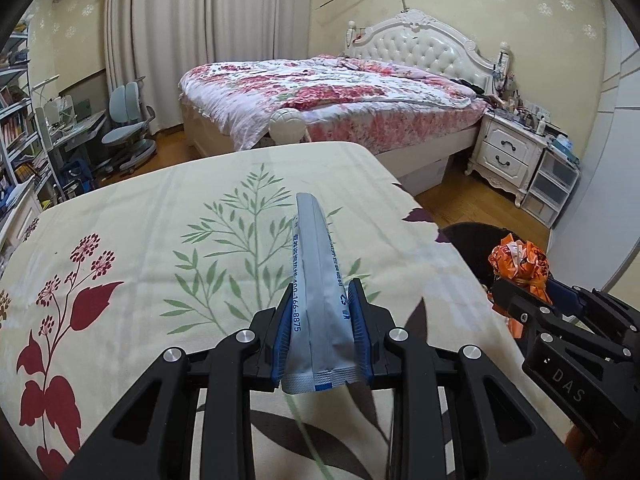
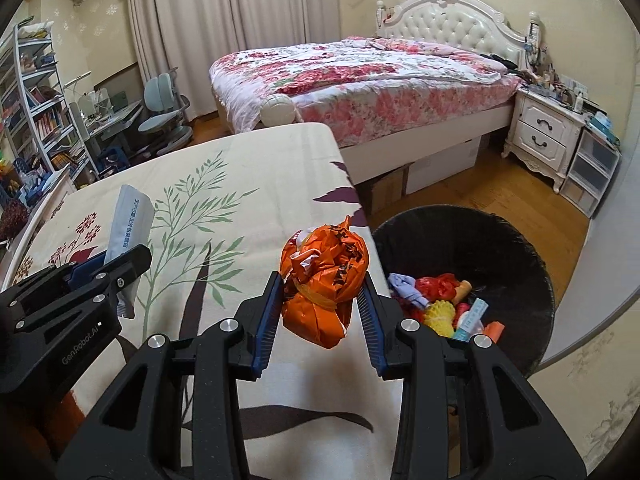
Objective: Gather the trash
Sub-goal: 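Carry the tube with the left tool while the right tool carries the orange bag to the bin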
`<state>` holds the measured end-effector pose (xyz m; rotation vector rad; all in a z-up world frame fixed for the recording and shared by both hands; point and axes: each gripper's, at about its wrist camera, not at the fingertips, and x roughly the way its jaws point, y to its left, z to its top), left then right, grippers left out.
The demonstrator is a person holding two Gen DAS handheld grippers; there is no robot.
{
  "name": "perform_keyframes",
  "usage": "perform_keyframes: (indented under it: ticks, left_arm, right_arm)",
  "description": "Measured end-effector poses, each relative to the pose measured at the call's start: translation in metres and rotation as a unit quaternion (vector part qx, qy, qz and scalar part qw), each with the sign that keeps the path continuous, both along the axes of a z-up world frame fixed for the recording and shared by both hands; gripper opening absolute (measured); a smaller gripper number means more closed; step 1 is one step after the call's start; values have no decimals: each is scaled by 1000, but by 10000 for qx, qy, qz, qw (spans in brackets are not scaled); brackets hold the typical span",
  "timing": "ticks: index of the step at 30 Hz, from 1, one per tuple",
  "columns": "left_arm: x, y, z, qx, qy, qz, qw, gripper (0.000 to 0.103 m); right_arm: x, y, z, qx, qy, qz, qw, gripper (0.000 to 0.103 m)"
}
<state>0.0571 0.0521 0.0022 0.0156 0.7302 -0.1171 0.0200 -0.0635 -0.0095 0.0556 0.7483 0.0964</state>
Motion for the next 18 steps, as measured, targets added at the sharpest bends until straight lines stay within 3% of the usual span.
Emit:
perform_keyframes:
  ticks: [18]
  left_arm:
    - [18, -95, 6, 38, -459, -878, 9951, 28]
  right_arm:
    - [-2, -98, 6, -121, -356, -1126, 9929, 37]
